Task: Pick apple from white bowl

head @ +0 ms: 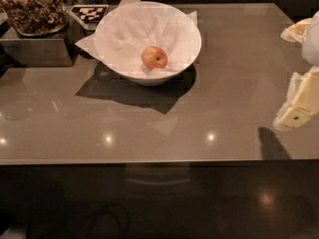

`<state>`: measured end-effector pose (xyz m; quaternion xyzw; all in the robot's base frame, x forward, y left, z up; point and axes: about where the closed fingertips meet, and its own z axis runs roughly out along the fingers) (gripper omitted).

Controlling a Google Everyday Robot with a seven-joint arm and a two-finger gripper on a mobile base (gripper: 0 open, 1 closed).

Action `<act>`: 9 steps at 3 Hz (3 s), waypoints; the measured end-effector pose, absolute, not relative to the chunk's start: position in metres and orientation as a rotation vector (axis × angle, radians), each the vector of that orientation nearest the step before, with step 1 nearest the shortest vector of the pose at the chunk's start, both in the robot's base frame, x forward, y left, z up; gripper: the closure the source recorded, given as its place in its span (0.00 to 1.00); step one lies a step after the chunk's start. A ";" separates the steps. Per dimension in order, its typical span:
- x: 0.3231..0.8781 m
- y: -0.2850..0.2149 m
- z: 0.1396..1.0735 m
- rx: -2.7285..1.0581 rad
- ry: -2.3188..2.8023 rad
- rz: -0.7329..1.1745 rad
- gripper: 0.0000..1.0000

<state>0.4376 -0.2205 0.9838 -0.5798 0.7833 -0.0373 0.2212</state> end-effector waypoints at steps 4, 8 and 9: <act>0.503 -0.233 1.013 -1.109 2.005 -0.020 0.00; 0.613 -0.150 0.969 -1.221 2.048 0.072 0.00; 0.614 -0.154 0.966 -1.190 2.065 0.080 0.00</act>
Offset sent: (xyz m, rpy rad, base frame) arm 0.1272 -0.0292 0.0382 0.5318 -0.3605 -0.3189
